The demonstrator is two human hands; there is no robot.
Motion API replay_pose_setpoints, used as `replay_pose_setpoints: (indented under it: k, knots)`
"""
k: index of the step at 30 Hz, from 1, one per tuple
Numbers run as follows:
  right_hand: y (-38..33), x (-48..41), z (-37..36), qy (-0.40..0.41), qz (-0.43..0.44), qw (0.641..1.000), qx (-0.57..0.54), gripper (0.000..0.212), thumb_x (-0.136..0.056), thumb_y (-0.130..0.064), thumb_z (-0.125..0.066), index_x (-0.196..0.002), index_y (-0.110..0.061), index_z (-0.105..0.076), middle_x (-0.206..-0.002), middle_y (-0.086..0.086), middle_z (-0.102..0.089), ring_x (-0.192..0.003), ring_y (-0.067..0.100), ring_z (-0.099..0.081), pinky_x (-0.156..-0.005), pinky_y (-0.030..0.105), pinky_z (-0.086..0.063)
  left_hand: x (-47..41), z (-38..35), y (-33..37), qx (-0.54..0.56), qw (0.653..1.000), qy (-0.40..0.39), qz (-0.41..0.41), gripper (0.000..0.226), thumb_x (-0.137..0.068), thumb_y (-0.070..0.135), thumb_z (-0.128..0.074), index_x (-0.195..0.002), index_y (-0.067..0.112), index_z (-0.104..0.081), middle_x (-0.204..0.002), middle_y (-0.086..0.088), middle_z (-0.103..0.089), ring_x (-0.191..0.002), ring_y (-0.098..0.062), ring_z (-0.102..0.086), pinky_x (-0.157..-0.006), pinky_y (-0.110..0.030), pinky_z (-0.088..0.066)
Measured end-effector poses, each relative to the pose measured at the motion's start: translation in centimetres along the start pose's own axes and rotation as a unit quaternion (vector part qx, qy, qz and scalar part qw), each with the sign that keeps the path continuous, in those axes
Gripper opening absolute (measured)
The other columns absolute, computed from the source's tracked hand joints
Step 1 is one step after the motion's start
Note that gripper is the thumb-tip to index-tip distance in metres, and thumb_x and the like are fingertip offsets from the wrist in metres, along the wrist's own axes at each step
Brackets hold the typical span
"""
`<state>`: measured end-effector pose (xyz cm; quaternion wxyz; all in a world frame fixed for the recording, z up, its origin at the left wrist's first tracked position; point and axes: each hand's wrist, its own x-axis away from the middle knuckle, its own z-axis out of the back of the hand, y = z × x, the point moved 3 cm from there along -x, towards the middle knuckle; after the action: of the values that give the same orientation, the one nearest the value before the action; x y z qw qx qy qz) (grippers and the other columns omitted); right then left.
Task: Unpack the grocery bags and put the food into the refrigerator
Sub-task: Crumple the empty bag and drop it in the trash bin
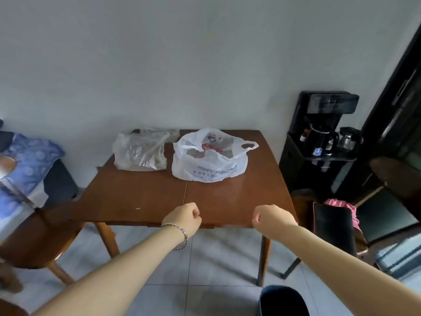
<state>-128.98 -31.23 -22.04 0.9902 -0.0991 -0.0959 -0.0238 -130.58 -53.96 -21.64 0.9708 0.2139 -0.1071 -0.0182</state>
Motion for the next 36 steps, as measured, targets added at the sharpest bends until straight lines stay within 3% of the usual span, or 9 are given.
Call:
replay_pose_setpoints:
  k: [7, 12, 16, 20, 25, 29, 31, 34, 36]
  knots:
    - [-0.6, -14.9, -0.5, -0.047, -0.021, 0.998, -0.041, 0.021, -0.09, -0.029, -0.047, -0.103, -0.023, -0.062, -0.1, -0.003, -0.066, -0.089, 0.018, -0.063, -0.082, 0.035, -0.055, -14.0, 3.0, -2.4, 0.055, 0.997, -0.019, 0.057, 0.017, -0.09, 0.019, -0.044, -0.087, 0.021, -0.061, -0.089, 0.004, -0.065, -0.082, -0.017, -0.066, -0.078, -0.031, -0.054]
    - [-1.3, -23.2, -2.6, -0.049, -0.088, 0.985, -0.137, 0.037, -0.09, -0.03, -0.051, -0.125, -0.019, -0.052, -0.112, 0.0, -0.062, -0.092, 0.018, -0.062, -0.076, 0.031, -0.054, -23.9, 2.7, -5.1, 0.055, 0.996, -0.023, 0.072, 0.023, -0.091, 0.021, -0.047, -0.105, 0.012, -0.063, -0.107, -0.005, -0.065, -0.093, -0.019, -0.062, -0.078, -0.026, -0.047]
    - [-2.8, -27.7, -3.3, 0.097, -0.096, 0.98, -0.147, 0.057, -0.089, -0.031, -0.058, -0.14, -0.021, -0.033, -0.136, -0.001, -0.042, -0.087, 0.015, -0.061, -0.062, 0.022, -0.049, -31.9, 2.5, -7.3, 0.157, 0.978, -0.016, 0.14, 0.078, -0.086, 0.036, -0.061, -0.146, 0.013, -0.017, -0.147, -0.015, -0.023, -0.125, -0.031, -0.045, -0.098, -0.037, -0.041]
    - [-5.0, -32.3, -5.3, 0.121, -0.009, 0.993, 0.0, 0.057, -0.074, -0.036, -0.076, -0.126, -0.026, -0.056, -0.143, 0.003, -0.045, -0.116, 0.024, -0.059, -0.097, 0.034, -0.047, -40.5, 2.1, -9.2, 0.193, 0.972, -0.003, 0.135, 0.109, -0.075, 0.051, -0.069, -0.149, 0.025, 0.007, -0.157, -0.009, 0.007, -0.143, -0.032, -0.015, -0.109, -0.046, -0.03]
    - [-5.2, -38.4, -10.7, 0.061, -0.005, 0.996, 0.061, 0.069, -0.056, -0.048, -0.084, -0.119, -0.028, -0.065, -0.139, 0.01, -0.048, -0.141, 0.034, -0.017, -0.116, 0.044, -0.004, -48.3, -2.3, -10.3, -0.081, 0.981, -0.166, 0.055, 0.091, -0.075, 0.075, -0.046, -0.148, 0.038, -0.006, -0.157, 0.003, 0.017, -0.142, -0.04, 0.009, -0.113, -0.056, -0.02]
    - [-4.4, -41.4, -14.6, -0.037, -0.067, 0.996, 0.048, 0.058, -0.089, -0.04, -0.058, -0.143, -0.027, -0.039, -0.156, 0.011, -0.023, -0.139, 0.023, 0.029, -0.111, 0.04, 0.022, -50.6, -6.4, -11.1, -0.177, 0.944, -0.277, 0.012, 0.11, -0.059, 0.091, -0.04, -0.148, 0.038, 0.0, -0.155, 0.01, 0.021, -0.142, -0.04, 0.015, -0.111, -0.059, -0.019]
    - [-4.1, -42.3, -15.8, -0.075, -0.088, 0.993, 0.037, 0.054, -0.1, -0.033, -0.039, -0.15, -0.028, -0.019, -0.16, 0.007, -0.005, -0.143, 0.027, 0.022, -0.114, 0.046, 0.014, -50.4, -7.7, -11.4, -0.239, 0.926, -0.291, -0.015, 0.12, -0.053, 0.092, -0.044, -0.147, 0.039, 0.008, -0.155, 0.009, 0.022, -0.14, -0.042, 0.017, -0.11, -0.061, -0.018]
    - [-4.1, -43.2, -15.8, -0.056, -0.118, 0.991, 0.013, 0.043, -0.098, -0.027, -0.043, -0.141, -0.025, -0.036, -0.15, 0.002, -0.031, -0.145, 0.026, -0.013, -0.117, 0.048, -0.009, -50.1, -8.6, -11.5, -0.272, 0.923, -0.271, -0.027, 0.119, -0.057, 0.081, -0.058, -0.147, 0.037, 0.006, -0.155, 0.005, 0.02, -0.139, -0.045, 0.017, -0.108, -0.061, -0.016]
    - [-4.1, -43.2, -16.0, -0.06, -0.165, 0.982, -0.063, 0.032, -0.098, -0.028, -0.042, -0.129, -0.023, -0.045, -0.137, -0.001, -0.044, -0.132, 0.026, -0.033, -0.112, 0.042, -0.025, -50.4, -8.7, -11.2, -0.248, 0.939, -0.236, -0.04, 0.096, -0.067, 0.065, -0.064, -0.144, 0.032, -0.018, -0.154, 0.001, -0.004, -0.139, -0.04, -0.006, -0.106, -0.049, -0.029]
